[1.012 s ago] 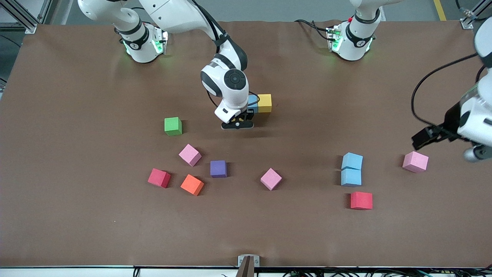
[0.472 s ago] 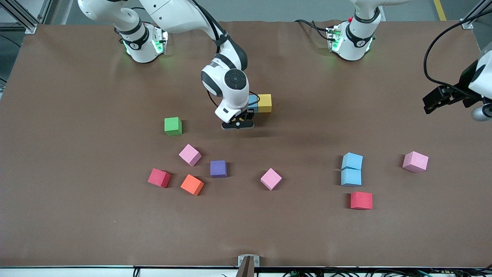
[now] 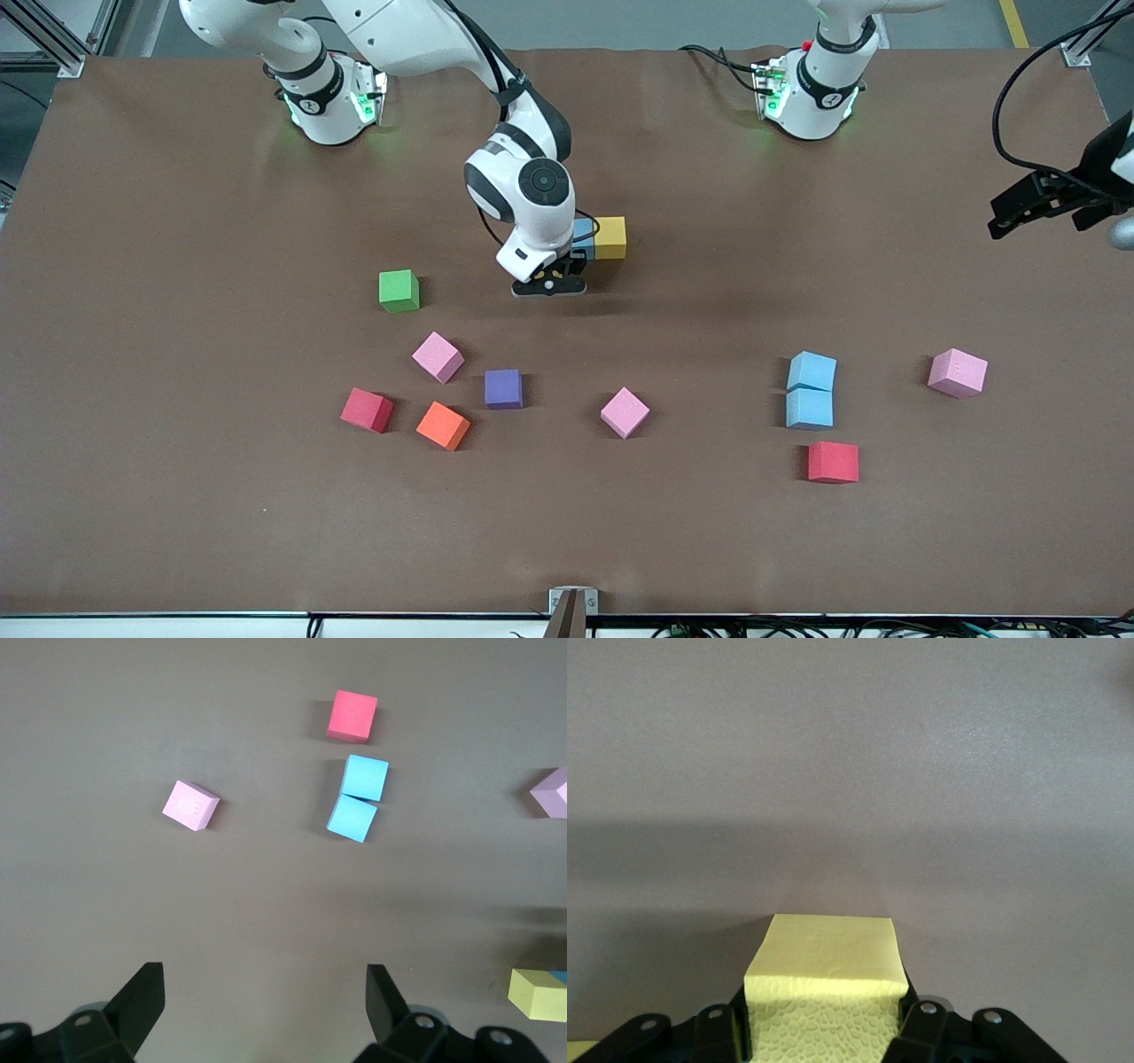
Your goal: Arrange 11 blocks into digit 3
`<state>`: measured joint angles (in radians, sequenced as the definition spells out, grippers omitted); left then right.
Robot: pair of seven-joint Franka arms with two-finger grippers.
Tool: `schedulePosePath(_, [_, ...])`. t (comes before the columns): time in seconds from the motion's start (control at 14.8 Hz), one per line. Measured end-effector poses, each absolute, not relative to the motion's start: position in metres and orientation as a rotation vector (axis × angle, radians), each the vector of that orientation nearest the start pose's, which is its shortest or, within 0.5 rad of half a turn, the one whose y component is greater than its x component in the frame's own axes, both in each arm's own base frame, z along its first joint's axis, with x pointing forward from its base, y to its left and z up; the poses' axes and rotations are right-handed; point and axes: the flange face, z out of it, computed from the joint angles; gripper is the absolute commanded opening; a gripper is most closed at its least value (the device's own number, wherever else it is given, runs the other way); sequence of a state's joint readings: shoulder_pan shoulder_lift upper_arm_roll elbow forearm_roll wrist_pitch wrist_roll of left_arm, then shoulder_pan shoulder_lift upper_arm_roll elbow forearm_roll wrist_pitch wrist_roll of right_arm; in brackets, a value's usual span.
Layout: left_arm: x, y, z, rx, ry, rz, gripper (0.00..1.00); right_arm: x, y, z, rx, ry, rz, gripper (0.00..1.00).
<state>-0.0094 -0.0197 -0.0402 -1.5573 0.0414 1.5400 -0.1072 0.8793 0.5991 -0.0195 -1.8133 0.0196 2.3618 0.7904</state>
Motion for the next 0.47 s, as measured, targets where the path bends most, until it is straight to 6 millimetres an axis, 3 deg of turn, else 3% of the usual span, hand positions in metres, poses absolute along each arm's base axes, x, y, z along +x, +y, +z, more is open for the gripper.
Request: schedulePosePath(0.47, [0.543,-0.053,0.635,-3.098,-0.016,-0.003,1.0,0.419,0.492,0.205,-3.177,-0.098,0.059,0.01])
